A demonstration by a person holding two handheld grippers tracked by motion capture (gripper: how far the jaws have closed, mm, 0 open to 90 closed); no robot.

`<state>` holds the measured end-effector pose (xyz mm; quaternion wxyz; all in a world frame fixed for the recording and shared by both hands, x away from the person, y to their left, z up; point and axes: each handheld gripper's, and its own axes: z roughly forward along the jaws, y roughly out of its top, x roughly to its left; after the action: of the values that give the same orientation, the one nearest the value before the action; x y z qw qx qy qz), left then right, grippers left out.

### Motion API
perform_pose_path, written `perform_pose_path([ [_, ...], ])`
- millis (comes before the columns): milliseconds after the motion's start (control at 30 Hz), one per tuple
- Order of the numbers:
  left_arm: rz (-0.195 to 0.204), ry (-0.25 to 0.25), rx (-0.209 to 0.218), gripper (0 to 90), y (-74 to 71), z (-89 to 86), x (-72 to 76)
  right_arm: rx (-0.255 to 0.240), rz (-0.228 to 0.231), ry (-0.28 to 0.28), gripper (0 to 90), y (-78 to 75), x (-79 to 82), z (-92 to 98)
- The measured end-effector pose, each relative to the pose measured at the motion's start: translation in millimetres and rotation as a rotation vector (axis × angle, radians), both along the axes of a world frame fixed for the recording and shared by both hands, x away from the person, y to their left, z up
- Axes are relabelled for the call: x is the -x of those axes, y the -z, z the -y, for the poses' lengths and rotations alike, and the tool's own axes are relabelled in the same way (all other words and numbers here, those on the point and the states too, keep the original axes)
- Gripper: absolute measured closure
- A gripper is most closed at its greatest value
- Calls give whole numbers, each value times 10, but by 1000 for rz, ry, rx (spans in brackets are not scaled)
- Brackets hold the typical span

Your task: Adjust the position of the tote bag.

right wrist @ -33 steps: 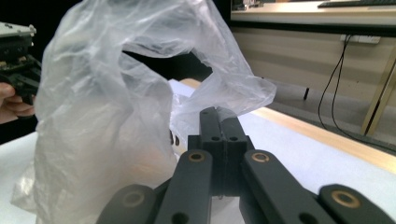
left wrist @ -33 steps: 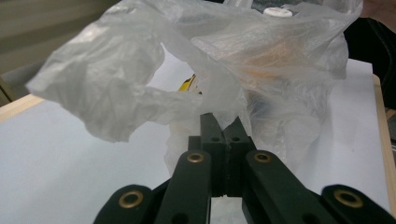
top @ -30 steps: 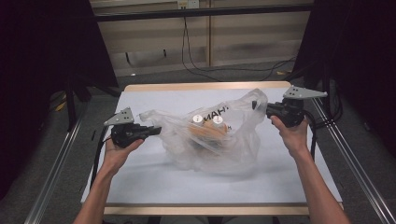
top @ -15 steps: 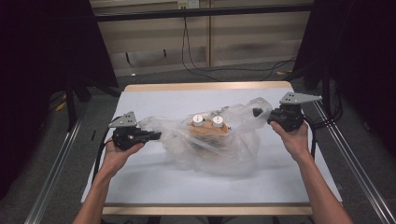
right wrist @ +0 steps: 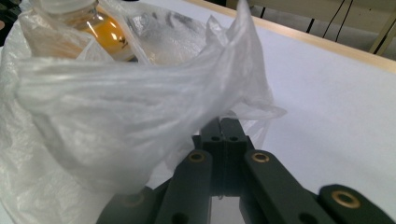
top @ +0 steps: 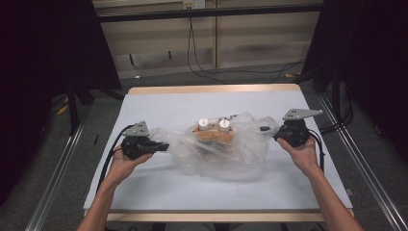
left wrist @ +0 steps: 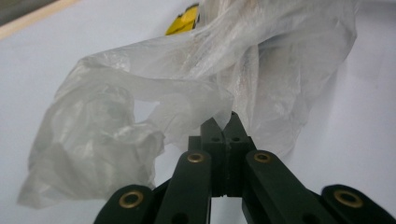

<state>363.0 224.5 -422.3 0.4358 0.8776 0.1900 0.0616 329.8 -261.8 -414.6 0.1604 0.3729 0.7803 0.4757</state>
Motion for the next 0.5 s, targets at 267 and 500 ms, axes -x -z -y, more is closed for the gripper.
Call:
perform_pose_path([
  [267,-29,42,-37,900,80,36,11,35,-38,-27,900,123,78,-33],
  [500,-47,75,-144,900,196,103,11,98,-85,-39,900,284,71,-54],
])
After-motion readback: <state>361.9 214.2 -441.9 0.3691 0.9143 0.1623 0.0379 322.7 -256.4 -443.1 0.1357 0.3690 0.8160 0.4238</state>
